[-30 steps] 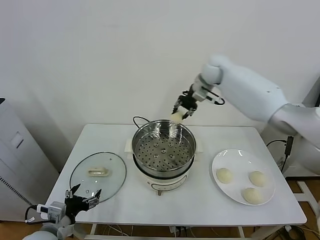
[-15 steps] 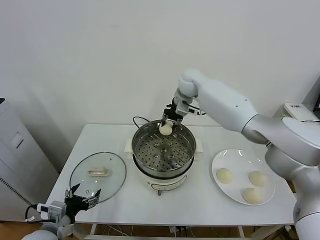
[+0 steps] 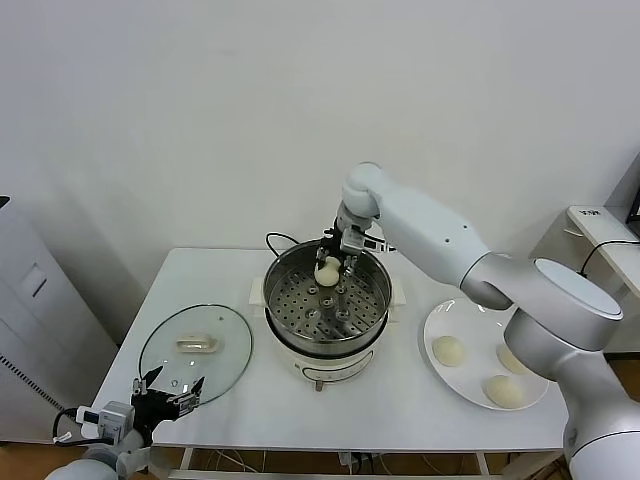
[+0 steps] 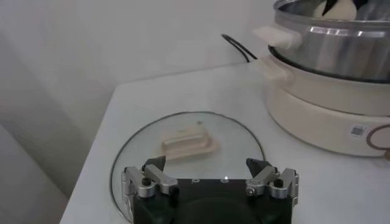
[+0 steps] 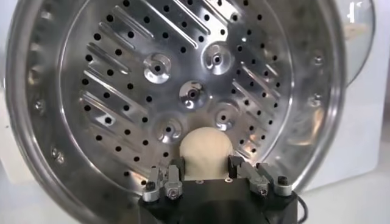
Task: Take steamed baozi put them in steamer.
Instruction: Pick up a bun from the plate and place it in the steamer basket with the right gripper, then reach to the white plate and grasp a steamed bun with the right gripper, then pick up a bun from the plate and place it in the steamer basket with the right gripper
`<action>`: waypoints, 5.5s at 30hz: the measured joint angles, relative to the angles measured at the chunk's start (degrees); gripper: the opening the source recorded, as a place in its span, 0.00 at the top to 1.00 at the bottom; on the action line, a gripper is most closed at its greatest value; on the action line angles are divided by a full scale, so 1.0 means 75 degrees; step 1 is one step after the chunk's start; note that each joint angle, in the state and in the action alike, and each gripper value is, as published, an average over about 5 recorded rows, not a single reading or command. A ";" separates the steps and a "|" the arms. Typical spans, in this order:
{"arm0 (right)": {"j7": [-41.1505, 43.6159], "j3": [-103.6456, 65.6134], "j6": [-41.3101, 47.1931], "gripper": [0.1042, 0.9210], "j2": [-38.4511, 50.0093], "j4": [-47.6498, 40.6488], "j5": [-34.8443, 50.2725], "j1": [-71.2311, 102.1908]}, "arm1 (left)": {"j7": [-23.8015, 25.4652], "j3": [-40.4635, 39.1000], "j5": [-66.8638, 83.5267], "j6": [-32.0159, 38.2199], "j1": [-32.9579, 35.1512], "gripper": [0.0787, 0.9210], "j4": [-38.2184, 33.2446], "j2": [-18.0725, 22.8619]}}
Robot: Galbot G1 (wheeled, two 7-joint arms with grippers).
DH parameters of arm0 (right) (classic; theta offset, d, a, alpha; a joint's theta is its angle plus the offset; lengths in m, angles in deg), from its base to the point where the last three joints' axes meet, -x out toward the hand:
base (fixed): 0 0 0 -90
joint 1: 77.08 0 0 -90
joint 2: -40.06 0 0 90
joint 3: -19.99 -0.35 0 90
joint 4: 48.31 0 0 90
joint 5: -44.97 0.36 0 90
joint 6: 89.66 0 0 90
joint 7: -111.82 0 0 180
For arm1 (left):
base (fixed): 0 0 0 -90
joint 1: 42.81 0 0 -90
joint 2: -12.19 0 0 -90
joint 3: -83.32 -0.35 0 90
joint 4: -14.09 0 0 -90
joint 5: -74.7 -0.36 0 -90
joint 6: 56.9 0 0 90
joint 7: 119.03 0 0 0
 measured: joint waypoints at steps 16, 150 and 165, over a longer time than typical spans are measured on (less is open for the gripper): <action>0.0104 0.0468 0.0002 0.12 0.0230 0.0236 0.0912 -0.0436 | 0.0003 0.0058 -0.0023 0.0009 0.0110 0.12 -0.0023 0.0019; -0.1946 0.5565 0.8837 0.55 0.1987 0.2724 1.1781 -0.3625 | -0.0048 0.0198 -0.0201 -0.0011 0.0285 0.12 -0.0101 0.0092; -0.2604 0.5367 0.9200 0.55 0.0857 0.2203 1.1784 -0.2604 | -0.0033 0.0170 -0.0232 0.0005 0.0264 0.12 -0.0008 0.0064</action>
